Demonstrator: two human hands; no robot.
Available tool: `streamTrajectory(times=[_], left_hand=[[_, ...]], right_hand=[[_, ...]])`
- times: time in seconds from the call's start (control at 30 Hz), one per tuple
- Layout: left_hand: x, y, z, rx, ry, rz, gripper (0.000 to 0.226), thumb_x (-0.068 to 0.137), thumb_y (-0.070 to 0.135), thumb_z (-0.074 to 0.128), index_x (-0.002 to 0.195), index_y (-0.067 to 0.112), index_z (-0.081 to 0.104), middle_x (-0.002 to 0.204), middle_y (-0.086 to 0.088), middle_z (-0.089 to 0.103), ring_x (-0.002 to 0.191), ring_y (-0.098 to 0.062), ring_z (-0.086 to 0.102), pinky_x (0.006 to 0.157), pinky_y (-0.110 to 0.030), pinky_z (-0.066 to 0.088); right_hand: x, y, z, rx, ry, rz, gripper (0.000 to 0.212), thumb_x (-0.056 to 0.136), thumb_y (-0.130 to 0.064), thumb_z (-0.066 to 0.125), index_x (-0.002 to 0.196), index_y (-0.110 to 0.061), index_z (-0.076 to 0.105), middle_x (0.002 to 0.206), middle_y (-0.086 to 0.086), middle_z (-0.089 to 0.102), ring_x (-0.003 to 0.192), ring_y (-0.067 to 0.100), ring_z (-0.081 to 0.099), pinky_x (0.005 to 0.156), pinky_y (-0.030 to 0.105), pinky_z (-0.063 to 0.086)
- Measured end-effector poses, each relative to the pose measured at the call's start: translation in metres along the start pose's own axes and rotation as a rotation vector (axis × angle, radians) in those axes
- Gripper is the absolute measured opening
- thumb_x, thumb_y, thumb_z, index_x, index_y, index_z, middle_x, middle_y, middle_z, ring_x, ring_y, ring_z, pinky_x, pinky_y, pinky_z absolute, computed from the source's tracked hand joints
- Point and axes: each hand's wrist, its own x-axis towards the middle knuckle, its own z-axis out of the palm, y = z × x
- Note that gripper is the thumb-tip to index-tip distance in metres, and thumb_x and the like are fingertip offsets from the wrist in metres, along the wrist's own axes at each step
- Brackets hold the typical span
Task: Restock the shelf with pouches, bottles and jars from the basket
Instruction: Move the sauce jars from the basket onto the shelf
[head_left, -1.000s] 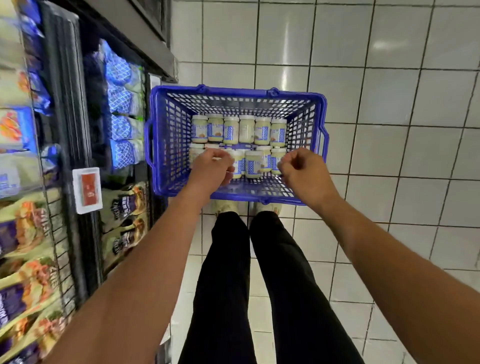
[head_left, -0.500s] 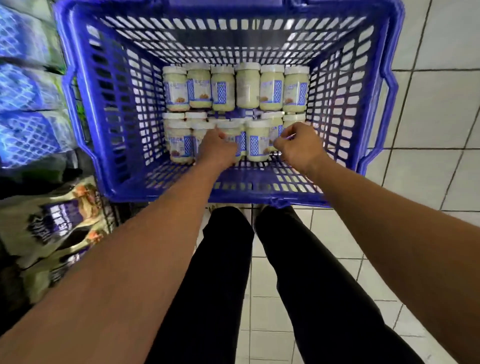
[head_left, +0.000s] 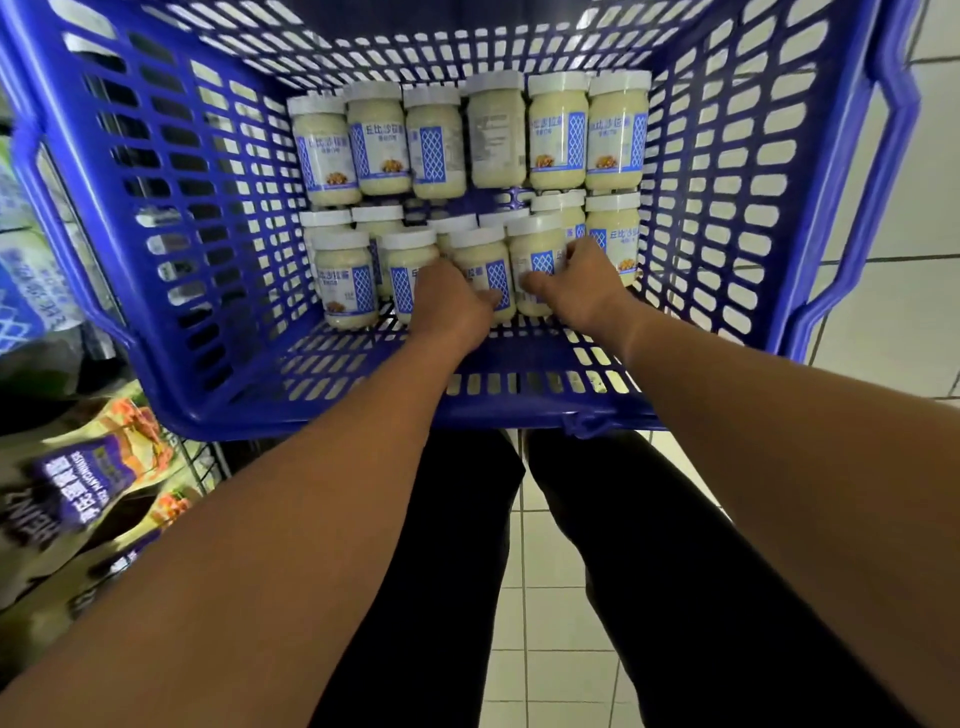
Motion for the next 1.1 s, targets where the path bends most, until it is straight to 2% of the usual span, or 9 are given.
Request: streamTrajectory(times=[0.1,0.23,0.3,0.4,0.53,0.73,0.83,0.97,1.1], left_hand=[[0.000,0.000,0.000,-0.055,-0.002,0.007,0.055,0.089,0.027,0.073,0.131,0.010,0.042,0.117,0.004,0.052,0.095,-0.010,0.055,0.069,-0.010,0.039],[0.002,0.001,0.003,-0.102,-0.024,-0.010,0.055,0.090,0.026,0.072,0.129,0.011,0.036,0.111,0.005,0.047,0.093,-0.010,0.048,0.049,-0.012,0.031],[0.003,0.000,0.001,-0.098,-0.053,0.004,0.060,0.086,0.030,0.076,0.129,0.011,0.038,0.114,0.005,0.050,0.096,-0.012,0.052,0.056,-0.009,0.037],[0.005,-0.003,-0.001,-0.075,-0.116,0.013,0.064,0.079,0.039,0.080,0.129,0.012,0.051,0.126,-0.002,0.058,0.109,-0.019,0.059,0.085,-0.032,0.053],[-0.002,-0.005,-0.005,-0.183,-0.157,0.033,0.057,0.075,0.040,0.081,0.118,0.022,0.049,0.112,0.007,0.059,0.095,-0.005,0.059,0.071,-0.022,0.047],[-0.032,0.008,-0.031,-0.353,-0.151,0.055,0.066,0.067,0.045,0.083,0.117,0.031,0.041,0.100,0.020,0.059,0.084,0.007,0.060,0.065,-0.016,0.045],[-0.054,0.016,-0.049,-0.448,-0.174,0.095,0.047,0.069,0.040,0.082,0.106,0.035,0.054,0.099,0.019,0.068,0.081,0.006,0.067,0.066,-0.015,0.050],[-0.095,0.029,-0.077,-0.570,-0.243,0.146,0.048,0.067,0.038,0.082,0.109,0.035,0.060,0.104,0.011,0.074,0.094,-0.006,0.071,0.075,-0.026,0.058],[-0.146,0.041,-0.112,-0.617,-0.257,0.223,0.052,0.072,0.028,0.085,0.116,0.031,0.057,0.102,0.013,0.075,0.094,-0.006,0.072,0.074,-0.021,0.058]], right_hand=[[0.000,-0.001,0.000,0.023,0.002,0.008,0.039,0.088,-0.025,0.075,0.104,-0.008,0.044,0.075,0.000,0.049,0.063,0.010,0.048,0.054,0.024,0.041],[0.001,-0.001,0.002,0.052,-0.008,0.018,0.032,0.086,-0.020,0.076,0.101,0.000,0.056,0.082,0.014,0.060,0.072,0.022,0.058,0.062,0.032,0.048],[0.001,0.002,0.001,0.089,-0.011,0.034,0.043,0.085,-0.022,0.077,0.112,0.006,0.057,0.093,0.015,0.063,0.080,0.024,0.061,0.068,0.035,0.052],[-0.002,0.007,-0.003,0.106,0.010,0.061,0.050,0.083,-0.029,0.079,0.114,-0.004,0.049,0.092,0.004,0.056,0.077,0.015,0.055,0.066,0.031,0.050],[-0.013,0.009,-0.008,0.178,0.012,0.067,0.046,0.080,-0.033,0.079,0.104,-0.017,0.043,0.086,-0.004,0.049,0.072,0.009,0.047,0.059,0.023,0.042],[-0.052,-0.013,-0.020,0.358,0.015,0.057,0.063,0.063,-0.041,0.082,0.113,-0.017,0.051,0.113,0.012,0.067,0.092,0.019,0.067,0.089,0.046,0.058],[-0.082,-0.033,-0.026,0.491,-0.018,0.044,0.065,0.056,-0.040,0.085,0.113,-0.019,0.060,0.105,0.006,0.075,0.096,0.025,0.073,0.087,0.048,0.061],[-0.128,-0.056,-0.037,0.653,-0.117,0.009,0.053,0.073,-0.027,0.082,0.120,-0.015,0.060,0.111,0.007,0.075,0.103,0.030,0.072,0.086,0.049,0.061],[-0.183,-0.081,-0.049,0.678,-0.113,-0.049,0.049,0.086,-0.017,0.077,0.128,-0.010,0.053,0.116,0.012,0.073,0.107,0.035,0.070,0.092,0.060,0.055]])
